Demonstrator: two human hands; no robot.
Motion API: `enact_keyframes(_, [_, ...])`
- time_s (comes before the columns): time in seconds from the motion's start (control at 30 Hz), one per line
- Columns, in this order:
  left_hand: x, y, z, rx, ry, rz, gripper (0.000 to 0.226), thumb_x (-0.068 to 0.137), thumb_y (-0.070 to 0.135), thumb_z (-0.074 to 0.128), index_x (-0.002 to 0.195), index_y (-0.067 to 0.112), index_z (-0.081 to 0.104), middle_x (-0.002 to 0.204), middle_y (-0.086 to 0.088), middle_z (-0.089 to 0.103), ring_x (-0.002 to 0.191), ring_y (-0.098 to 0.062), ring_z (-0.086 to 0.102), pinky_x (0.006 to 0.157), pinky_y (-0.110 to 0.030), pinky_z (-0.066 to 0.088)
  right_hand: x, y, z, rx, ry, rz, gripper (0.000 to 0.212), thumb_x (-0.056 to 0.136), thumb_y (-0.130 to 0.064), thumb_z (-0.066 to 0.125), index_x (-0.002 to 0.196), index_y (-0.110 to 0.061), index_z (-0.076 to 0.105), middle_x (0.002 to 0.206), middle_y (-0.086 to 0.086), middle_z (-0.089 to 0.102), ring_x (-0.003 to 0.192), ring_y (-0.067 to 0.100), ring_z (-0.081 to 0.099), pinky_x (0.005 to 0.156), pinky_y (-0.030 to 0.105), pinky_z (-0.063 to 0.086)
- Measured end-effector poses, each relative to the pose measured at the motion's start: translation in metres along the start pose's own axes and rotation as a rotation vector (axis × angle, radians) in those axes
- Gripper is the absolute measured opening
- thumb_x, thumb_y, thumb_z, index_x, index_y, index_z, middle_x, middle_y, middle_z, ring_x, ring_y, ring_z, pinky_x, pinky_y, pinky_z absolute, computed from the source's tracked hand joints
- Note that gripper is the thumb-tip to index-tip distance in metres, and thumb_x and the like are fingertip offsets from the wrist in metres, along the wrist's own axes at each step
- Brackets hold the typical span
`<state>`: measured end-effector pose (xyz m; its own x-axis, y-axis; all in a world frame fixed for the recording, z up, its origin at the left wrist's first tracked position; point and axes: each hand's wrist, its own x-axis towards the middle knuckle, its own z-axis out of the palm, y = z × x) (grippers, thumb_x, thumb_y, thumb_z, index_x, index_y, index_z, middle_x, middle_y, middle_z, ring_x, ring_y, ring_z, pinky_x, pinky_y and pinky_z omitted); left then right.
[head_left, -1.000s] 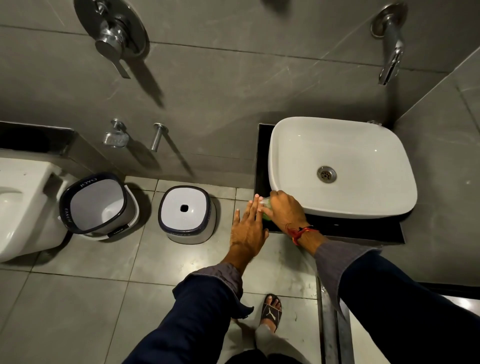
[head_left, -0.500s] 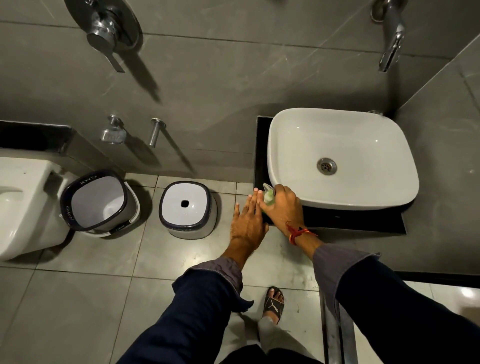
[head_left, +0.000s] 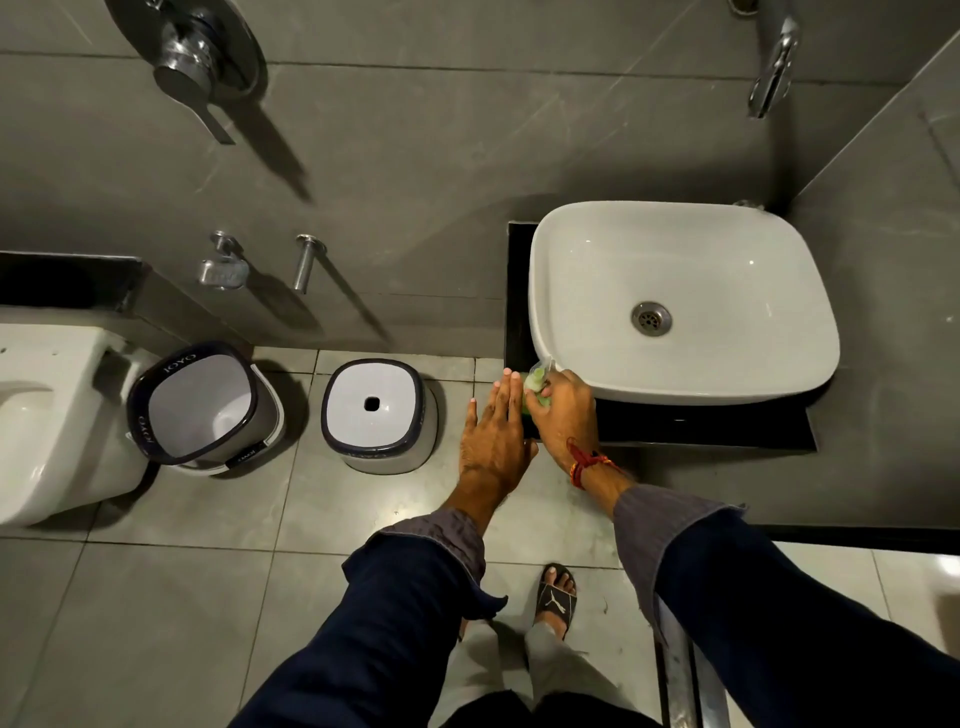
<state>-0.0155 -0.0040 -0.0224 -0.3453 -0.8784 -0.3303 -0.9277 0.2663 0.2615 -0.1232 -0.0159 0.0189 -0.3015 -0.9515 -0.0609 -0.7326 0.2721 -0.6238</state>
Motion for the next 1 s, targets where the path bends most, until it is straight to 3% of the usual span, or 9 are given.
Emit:
enact_keyframes(0.1, [0.0, 0.002, 0.0, 0.007, 0.004, -0.008, 0.096, 0.101, 0.055, 0.05, 0.162, 0.011, -0.01, 0.172, -0.007, -0.011, 0.16, -0.024, -0.005, 0.13, -0.051, 0.009, 0.004, 0.002, 0.001, -0.049, -0.001, 0.011, 0.033, 0.092, -0.029, 0.066, 0.109, -0.001, 0.069, 0.101, 0.016, 0.071, 0.092, 0.029, 0.068, 0.081, 0.04, 0.06])
enact_keyframes(0.2, [-0.002, 0.007, 0.002, 0.026, -0.007, 0.003, 0.096, 0.101, 0.058, 0.045, 0.162, 0.009, -0.012, 0.172, -0.009, -0.013, 0.16, -0.023, -0.006, 0.13, -0.051, 0.009, -0.003, 0.006, 0.005, -0.025, 0.004, 0.064, 0.029, 0.094, -0.033, 0.063, 0.092, -0.004, 0.069, 0.087, 0.015, 0.071, 0.081, 0.03, 0.07, 0.072, 0.036, 0.06])
enact_keyframes(0.37, [-0.007, 0.012, 0.007, 0.039, -0.005, -0.01, 0.096, 0.102, 0.057, 0.043, 0.161, 0.008, -0.014, 0.171, -0.01, -0.016, 0.16, -0.023, -0.008, 0.129, -0.051, 0.009, -0.018, 0.01, 0.007, 0.014, 0.096, 0.148, 0.039, 0.085, -0.045, 0.071, 0.093, -0.007, 0.065, 0.097, 0.01, 0.067, 0.084, 0.029, 0.067, 0.067, 0.035, 0.056])
enact_keyframes(0.5, [-0.009, 0.01, 0.006, 0.043, 0.021, -0.004, 0.096, 0.102, 0.053, 0.05, 0.162, 0.009, -0.012, 0.172, -0.01, -0.014, 0.16, -0.024, -0.007, 0.13, -0.05, 0.01, -0.011, 0.018, -0.004, -0.159, 0.168, -0.137, 0.029, 0.088, -0.034, 0.069, 0.095, -0.007, 0.06, 0.097, 0.011, 0.06, 0.078, 0.027, 0.064, 0.057, 0.035, 0.057])
enact_keyframes(0.6, [-0.005, 0.01, 0.001, -0.019, 0.037, -0.011, 0.094, 0.102, 0.045, 0.052, 0.162, 0.008, -0.01, 0.172, -0.01, -0.01, 0.16, -0.023, -0.004, 0.13, -0.049, 0.009, 0.004, 0.022, -0.018, -0.304, 0.182, -0.35, 0.032, 0.081, -0.031, 0.069, 0.101, -0.011, 0.054, 0.103, 0.011, 0.055, 0.09, 0.026, 0.054, 0.067, 0.035, 0.052])
enact_keyframes(0.73, [0.003, 0.006, -0.004, -0.033, 0.039, 0.015, 0.088, 0.104, 0.039, 0.05, 0.162, 0.01, -0.009, 0.173, -0.006, -0.01, 0.16, -0.023, -0.004, 0.129, -0.05, 0.006, 0.036, 0.022, -0.039, -0.477, -0.154, -0.596, 0.054, 0.073, -0.027, 0.073, 0.124, -0.019, 0.055, 0.122, 0.002, 0.061, 0.112, 0.026, 0.049, 0.089, 0.041, 0.048])
enact_keyframes(0.87, [0.004, 0.006, 0.0, -0.044, 0.041, 0.013, 0.089, 0.102, 0.035, 0.051, 0.162, 0.011, -0.01, 0.173, -0.007, -0.01, 0.16, -0.024, -0.002, 0.127, -0.051, 0.005, 0.054, 0.013, -0.043, -0.662, -0.26, -0.731, 0.026, 0.081, -0.019, 0.072, 0.106, -0.018, 0.066, 0.104, 0.001, 0.07, 0.104, 0.023, 0.052, 0.084, 0.037, 0.044])
enact_keyframes(1.0, [0.006, 0.007, 0.004, -0.051, 0.046, 0.001, 0.093, 0.099, 0.034, 0.055, 0.162, 0.01, -0.009, 0.173, -0.008, -0.007, 0.16, -0.024, 0.001, 0.127, -0.052, 0.009, 0.063, 0.008, -0.043, -0.696, -0.28, -0.751, 0.017, 0.08, -0.017, 0.071, 0.096, -0.016, 0.067, 0.094, 0.001, 0.072, 0.099, 0.022, 0.052, 0.08, 0.036, 0.043])
